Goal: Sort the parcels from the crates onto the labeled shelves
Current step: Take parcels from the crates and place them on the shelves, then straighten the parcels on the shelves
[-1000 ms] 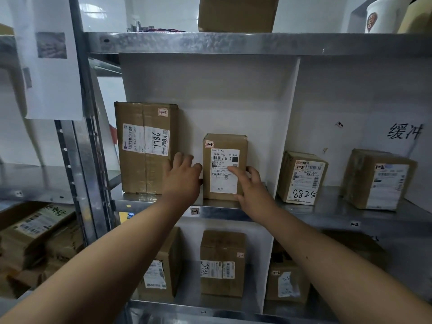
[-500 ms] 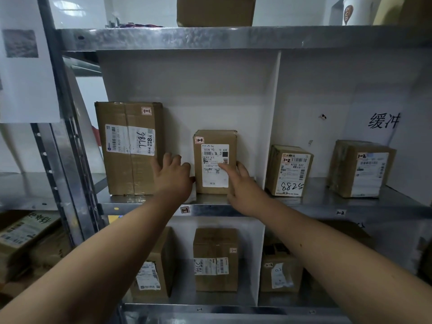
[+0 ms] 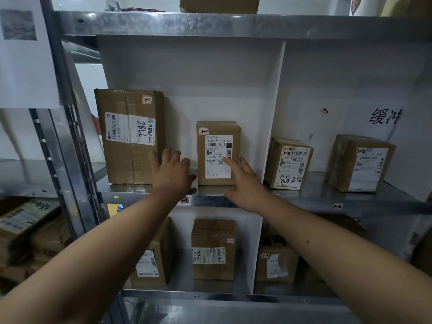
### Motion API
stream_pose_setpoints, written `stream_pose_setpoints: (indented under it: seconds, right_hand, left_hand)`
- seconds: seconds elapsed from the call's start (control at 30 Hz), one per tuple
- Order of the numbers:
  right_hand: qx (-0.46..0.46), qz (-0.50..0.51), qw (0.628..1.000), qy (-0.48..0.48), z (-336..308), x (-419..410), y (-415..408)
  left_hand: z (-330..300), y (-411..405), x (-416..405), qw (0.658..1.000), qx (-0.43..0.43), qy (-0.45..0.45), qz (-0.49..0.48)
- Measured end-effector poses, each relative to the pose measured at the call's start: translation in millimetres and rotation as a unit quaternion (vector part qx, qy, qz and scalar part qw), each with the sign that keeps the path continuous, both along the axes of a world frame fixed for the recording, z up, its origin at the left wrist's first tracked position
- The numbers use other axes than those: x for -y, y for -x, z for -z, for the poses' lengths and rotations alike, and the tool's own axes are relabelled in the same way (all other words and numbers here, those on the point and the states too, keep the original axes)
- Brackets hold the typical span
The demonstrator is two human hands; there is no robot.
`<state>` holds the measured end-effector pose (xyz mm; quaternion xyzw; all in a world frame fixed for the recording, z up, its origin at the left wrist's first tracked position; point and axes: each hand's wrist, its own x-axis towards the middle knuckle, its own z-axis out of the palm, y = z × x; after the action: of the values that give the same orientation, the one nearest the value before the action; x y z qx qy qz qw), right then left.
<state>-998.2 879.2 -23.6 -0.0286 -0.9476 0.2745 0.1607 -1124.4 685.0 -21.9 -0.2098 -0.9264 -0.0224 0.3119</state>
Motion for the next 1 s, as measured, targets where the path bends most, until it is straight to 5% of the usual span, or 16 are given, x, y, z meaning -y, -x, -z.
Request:
stream_pose_setpoints:
  seconds: [0.53, 1.0]
  right_hand:
    - [-0.018, 0.021, 0.999, -0.041, 21, 29, -44]
    - [0.056, 0.022, 0.997, -0.048, 52, 2, -160]
  left_hand:
    - [33, -51, 23, 0.991, 0.032, -0.098, 0.083]
    - [85, -197, -10, 0.981, 0.138, -0.064, 0.118]
